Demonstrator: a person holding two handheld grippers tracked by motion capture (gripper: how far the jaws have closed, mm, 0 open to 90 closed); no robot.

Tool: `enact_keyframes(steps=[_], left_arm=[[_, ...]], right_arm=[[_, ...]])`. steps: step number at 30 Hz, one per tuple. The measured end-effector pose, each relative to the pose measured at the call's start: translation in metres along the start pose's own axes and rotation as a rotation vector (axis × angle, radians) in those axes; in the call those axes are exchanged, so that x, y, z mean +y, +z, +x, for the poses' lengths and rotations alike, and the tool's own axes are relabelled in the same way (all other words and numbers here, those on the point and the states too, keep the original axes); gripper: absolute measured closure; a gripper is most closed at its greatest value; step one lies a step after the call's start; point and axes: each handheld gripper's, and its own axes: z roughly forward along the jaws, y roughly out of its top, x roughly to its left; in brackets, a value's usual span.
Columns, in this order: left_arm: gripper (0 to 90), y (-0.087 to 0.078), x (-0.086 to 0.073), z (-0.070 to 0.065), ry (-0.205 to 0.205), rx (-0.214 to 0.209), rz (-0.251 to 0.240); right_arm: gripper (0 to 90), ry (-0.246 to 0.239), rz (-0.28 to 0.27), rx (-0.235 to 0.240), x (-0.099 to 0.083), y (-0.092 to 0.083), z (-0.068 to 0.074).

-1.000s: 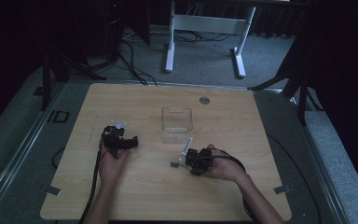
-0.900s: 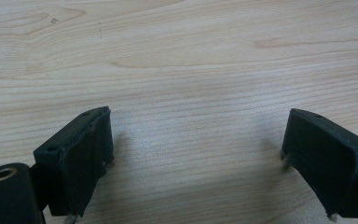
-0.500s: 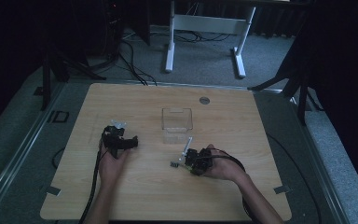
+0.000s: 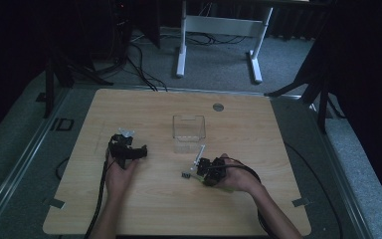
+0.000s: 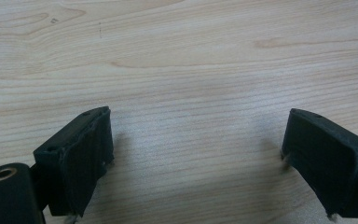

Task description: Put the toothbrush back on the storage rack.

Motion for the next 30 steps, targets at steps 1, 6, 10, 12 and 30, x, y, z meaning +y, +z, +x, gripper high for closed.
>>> enact_keyframes(steps=[1,6,10,12,30], left_arm=[[9.2,0.0,0.0,0.0,0.0,0.0,0.0],[9.2,0.0,0.0,0.0,0.0,0.0,0.0],[9.2,0.0,0.0,0.0,0.0,0.0,0.0],[9.2,0.0,0.0,0.0,0.0,0.0,0.0],[9.2,0.0,0.0,0.0,0.0,0.0,0.0]], right_arm=[[80.5,0.002,0.0,0.001,0.0,0.0,0.0],[81.1,-0.005,0.002,-0.01,0.001,0.0,0.001],[81.5,0.011,-0.009,-0.015,-0.001,0.0,0.0],[81.6,0.015,-0.015,-0.011,-0.002,-0.001,-0.001],[81.8,0.06,-0.106,-0.022,-0.008,-0.021,-0.004]])
